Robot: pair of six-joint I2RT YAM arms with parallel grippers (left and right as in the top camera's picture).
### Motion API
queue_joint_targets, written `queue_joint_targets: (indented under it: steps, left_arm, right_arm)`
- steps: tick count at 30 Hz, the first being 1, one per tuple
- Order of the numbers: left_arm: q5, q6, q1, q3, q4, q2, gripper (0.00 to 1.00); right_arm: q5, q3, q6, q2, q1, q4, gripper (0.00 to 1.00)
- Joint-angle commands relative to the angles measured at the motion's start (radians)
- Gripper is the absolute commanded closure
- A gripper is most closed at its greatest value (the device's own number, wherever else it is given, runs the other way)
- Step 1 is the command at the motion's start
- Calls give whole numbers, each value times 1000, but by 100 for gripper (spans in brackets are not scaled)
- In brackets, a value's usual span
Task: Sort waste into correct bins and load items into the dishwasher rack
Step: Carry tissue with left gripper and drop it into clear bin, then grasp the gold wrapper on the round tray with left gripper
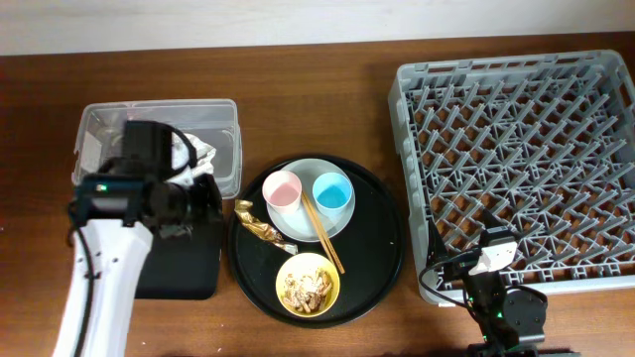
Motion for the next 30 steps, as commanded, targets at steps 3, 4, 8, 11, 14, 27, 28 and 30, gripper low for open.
queue_joint_targets:
  steps: [3,4,8,11,14,27,28,30]
  left_arm:
    - [-29,-203,-91,-198,107,7,54]
    - [-29,-222,-108,-226,138,7,52]
    - [-30,-322,-192,-334,293,7,51]
    - [-67,-388,-249,-378,388,7,51]
    - [-154,-498,-295,-394,415,13,51]
    - [-221,-667,-405,-394,481,119,56]
    - [-221,-667,-405,-394,484,124,57]
    - [-221,-667,-405,-394,492,137,59]
  right_arm:
    - [8,-5,11,-8,-6,-6,1]
    - [8,-5,11,-8,-6,-6,1]
    - [8,-5,11,-8,-6,-6,2]
    - [8,-5,11,-8,-6,-6,1]
    - [8,-5,11,-8,-6,-6,1]
    - [8,-5,11,-8,-6,-6,1]
    - [8,-5,11,-8,-6,-6,1]
    - [8,-5,11,-8,-6,-6,1]
